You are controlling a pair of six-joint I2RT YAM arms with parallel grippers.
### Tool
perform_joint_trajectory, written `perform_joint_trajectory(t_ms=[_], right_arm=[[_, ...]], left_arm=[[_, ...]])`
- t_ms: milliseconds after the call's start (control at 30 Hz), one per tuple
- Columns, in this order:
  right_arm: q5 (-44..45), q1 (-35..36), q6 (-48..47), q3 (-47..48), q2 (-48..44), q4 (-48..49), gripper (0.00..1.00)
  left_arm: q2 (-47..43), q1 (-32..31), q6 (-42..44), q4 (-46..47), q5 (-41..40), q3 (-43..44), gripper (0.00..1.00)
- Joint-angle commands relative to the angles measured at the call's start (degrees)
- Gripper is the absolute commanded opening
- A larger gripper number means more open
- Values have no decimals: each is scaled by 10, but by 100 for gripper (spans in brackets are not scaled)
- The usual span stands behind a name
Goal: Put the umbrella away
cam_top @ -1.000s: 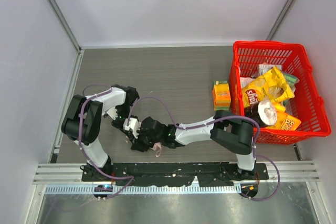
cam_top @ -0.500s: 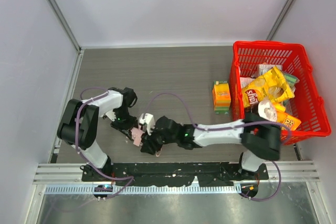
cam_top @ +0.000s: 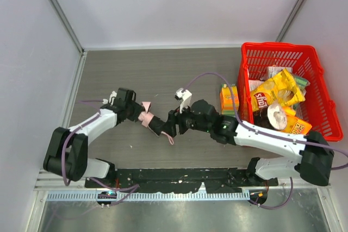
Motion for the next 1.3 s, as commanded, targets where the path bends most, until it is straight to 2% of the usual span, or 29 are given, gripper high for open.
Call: perform_joint_trajectory(t_ms=[0,100,167,333,500,633,700,767,800,833,867,933,967,1033,1067,1133,1167,1267], right_arm=[[84,25,-101,42,68,-17,71],[210,84,-186,88,136,-24,73],[230,105,-231,117,175,-10,73],[261,120,-288,178,268,-1,73],[266,125,-294,190,333,19,71],[274,124,-305,202,369,17,69],[285,125,-304,201,379,31,65],[302,125,-302,210,387,34,51],[301,125,-302,210,386,43,37],[299,125,-304,203,384,54,30],[294,125,-303,197,375,61,18],[269,124,-302,173,360,84,1],[263,123,-299,152,349,103,1],[221,116,-287,122,331,127,1],[192,107,-269,111,326,136,1],[128,87,-235,71,300,175,1],[109,80,-221,41,280,208,1],[-35,17,-134,-23,251,287,1]], left_arm=[[-62,4,-10,19,-31,-10,0],[-40,4,-35,-135,-22,37,0],[-15,5,-42,-194,0,59,0],[8,5,-59,-225,71,60,0],[-30,6,-76,-254,62,56,0],[-54,7,-74,-272,85,68,0],[-61,6,-74,-290,95,75,0],[-70,7,-79,-301,105,76,0],[-74,7,-79,-301,109,73,0],[-80,6,-81,-305,110,72,0],[-86,7,-81,-306,109,72,0],[-106,7,-82,-306,101,68,0],[-118,6,-81,-292,101,60,10],[-154,7,-79,-257,102,45,53],[-179,7,-78,-241,99,37,70],[-225,11,-71,-222,80,33,97],[-247,11,-61,-221,61,35,100],[-308,20,-3,-223,-1,50,100]])
